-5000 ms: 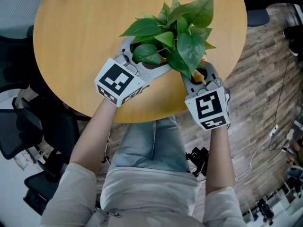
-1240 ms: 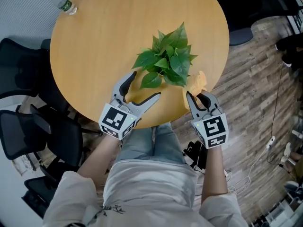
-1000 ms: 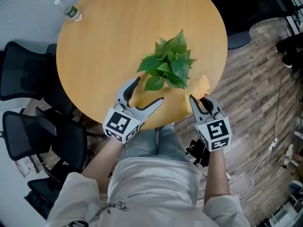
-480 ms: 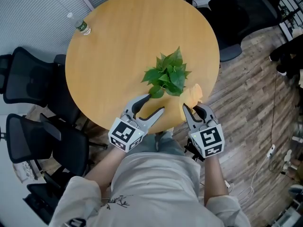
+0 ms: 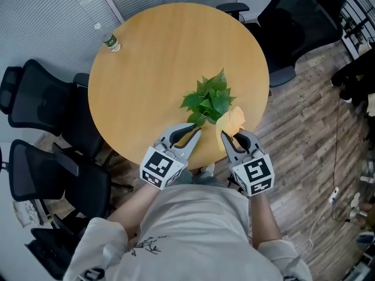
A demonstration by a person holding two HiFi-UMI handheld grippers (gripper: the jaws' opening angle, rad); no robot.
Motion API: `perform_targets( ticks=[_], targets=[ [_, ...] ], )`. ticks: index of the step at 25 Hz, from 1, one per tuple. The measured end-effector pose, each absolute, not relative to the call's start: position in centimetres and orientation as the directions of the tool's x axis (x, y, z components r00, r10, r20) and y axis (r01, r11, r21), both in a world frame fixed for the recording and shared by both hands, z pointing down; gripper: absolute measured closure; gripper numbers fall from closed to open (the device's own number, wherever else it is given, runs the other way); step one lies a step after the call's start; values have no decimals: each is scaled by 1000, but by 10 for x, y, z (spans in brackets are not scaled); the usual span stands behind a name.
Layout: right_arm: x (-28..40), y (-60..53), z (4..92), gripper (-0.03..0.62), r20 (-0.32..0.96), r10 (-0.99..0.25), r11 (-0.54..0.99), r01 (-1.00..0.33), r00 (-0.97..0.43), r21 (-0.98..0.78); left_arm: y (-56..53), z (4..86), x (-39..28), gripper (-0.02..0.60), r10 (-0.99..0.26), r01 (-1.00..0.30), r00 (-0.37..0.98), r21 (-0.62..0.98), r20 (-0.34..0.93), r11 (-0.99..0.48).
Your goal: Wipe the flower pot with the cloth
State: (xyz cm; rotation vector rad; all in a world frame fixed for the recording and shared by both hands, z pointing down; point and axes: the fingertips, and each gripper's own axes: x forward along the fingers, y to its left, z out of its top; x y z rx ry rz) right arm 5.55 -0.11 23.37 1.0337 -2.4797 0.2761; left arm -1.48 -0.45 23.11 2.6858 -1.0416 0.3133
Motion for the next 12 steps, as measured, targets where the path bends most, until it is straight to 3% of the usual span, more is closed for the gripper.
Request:
perform_targets(
  ticks=[5, 12],
  targets=[
    [47, 0, 218, 551, 444, -625, 710, -704, -642, -20, -8, 224, -21, 569, -657, -711, 693, 131, 295, -691],
    [41, 3, 204, 551, 414, -614, 713, -698, -672, -74, -11, 210, -24, 571, -688, -734, 671, 112, 277, -670]
  ],
)
